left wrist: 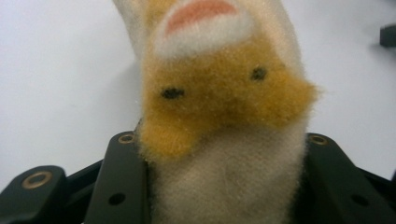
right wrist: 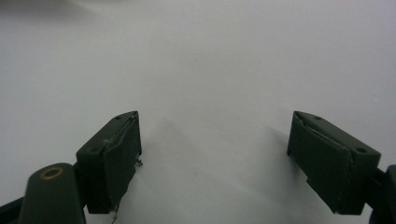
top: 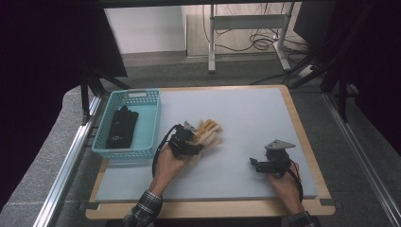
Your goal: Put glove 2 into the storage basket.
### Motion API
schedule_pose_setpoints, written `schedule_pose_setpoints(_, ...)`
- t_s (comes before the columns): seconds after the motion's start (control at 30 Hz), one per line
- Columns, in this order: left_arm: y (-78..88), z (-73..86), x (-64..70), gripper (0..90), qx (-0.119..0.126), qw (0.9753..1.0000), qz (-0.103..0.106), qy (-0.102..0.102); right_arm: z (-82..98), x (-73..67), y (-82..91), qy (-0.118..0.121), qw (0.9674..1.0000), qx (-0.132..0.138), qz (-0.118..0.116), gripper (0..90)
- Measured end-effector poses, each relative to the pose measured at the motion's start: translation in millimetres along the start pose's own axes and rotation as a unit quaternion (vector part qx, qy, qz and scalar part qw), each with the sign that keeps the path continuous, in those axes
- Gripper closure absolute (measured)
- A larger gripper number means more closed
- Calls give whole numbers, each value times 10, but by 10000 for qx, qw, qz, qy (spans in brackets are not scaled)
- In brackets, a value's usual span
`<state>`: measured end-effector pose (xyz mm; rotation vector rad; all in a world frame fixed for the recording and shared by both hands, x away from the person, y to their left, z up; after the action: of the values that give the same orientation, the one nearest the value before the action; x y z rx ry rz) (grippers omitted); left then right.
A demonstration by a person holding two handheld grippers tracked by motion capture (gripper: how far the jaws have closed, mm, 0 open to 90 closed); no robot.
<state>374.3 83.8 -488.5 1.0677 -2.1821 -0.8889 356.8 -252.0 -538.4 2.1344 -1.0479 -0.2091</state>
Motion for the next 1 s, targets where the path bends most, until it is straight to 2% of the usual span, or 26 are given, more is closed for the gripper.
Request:
schedule_pose_setpoints(0.2,254,-145,-186,543,197,9994,-189,202,0,0,1,-4,10000,-2,-3,170)
schedule_pose_setpoints(0.33,417,-220,-325,542,272,9984,-388,312,0,-1,1,-7,10000,0,-5,170)
schedule_pose_setpoints(0.57,681,-312,-639,541,379,9943,-795,593,0,1,1,-1,10000,1,-3,170)
schedule_pose_setpoints(0.7,803,-311,-830,540,429,9908,-995,810,0,0,1,-3,10000,3,-5,170)
schedule_pose_setpoints(0.83,920,-280,-1033,540,449,9857,-1230,1056,0,0,1,-2,10000,2,-6,170)
schedule_pose_setpoints(1.0,1042,-204,-1322,539,467,9772,-1478,1452,0,0,1,-3,10000,3,-5,170)
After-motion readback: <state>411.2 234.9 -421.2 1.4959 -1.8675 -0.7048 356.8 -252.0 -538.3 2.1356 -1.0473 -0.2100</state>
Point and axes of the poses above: each handheld gripper's, and its own axes: y roughly backward along the jaws, z roughly out of its underside, x roughly to its right, the point moved 1 cm from there along -y, roughly forward along the jaws, and after that the axes turned 9 degrees about y, right-handed, at the moved point
